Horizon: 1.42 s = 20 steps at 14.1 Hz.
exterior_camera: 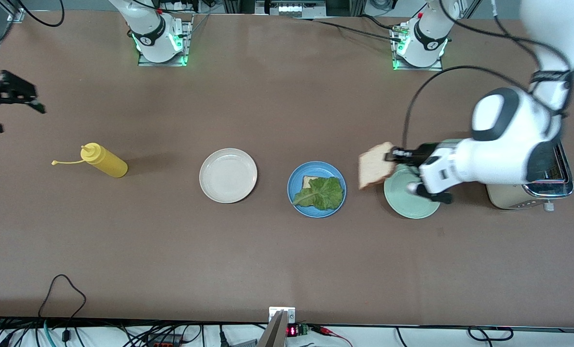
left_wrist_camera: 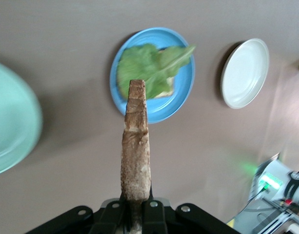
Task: Make sandwich in blue plate with both arms
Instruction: 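Carry the second bread slice with the left gripper onto the lettuce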
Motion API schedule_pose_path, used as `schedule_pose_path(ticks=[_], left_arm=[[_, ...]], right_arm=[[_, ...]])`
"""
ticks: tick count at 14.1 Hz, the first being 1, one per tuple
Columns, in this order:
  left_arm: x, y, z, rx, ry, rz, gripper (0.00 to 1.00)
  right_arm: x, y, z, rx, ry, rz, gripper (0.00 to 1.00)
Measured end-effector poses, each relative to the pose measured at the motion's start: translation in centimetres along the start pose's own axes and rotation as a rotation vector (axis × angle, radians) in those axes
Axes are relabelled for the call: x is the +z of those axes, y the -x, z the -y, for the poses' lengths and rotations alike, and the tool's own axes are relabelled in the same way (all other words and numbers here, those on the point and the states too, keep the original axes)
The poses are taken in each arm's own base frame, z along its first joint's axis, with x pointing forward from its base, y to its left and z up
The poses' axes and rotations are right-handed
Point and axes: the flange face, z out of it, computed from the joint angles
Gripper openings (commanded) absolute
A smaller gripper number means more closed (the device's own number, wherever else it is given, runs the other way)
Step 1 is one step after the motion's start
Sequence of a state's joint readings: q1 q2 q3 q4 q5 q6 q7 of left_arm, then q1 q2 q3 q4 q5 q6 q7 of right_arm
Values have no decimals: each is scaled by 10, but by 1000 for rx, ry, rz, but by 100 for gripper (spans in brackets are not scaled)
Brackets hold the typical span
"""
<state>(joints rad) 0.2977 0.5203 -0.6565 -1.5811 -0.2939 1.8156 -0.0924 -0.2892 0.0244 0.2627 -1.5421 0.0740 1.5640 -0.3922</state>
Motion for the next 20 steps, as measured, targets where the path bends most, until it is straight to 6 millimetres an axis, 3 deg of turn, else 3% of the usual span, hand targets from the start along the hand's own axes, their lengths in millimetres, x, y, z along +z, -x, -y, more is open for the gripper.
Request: schedule_pose_path(ticks=[3,6,10,15,20], left_arm=[[60,-25,-21,-37,41,-31,1],[100,-34,-41,-67,60,-47,1],[118,-39,-48,-73,71,-66,1],[149,-39,-69,-50,78,-69,1],[166,-47,-48,-82,83,-42,5]], right_arm=[[10,-5,22,149,21,64,100],[20,-5,10,191,58,91,100],[29,-1,-25,266,63,89,100],[27,-4,-19,359,71,81,100],[24,-1,-22,371,76,78,100]])
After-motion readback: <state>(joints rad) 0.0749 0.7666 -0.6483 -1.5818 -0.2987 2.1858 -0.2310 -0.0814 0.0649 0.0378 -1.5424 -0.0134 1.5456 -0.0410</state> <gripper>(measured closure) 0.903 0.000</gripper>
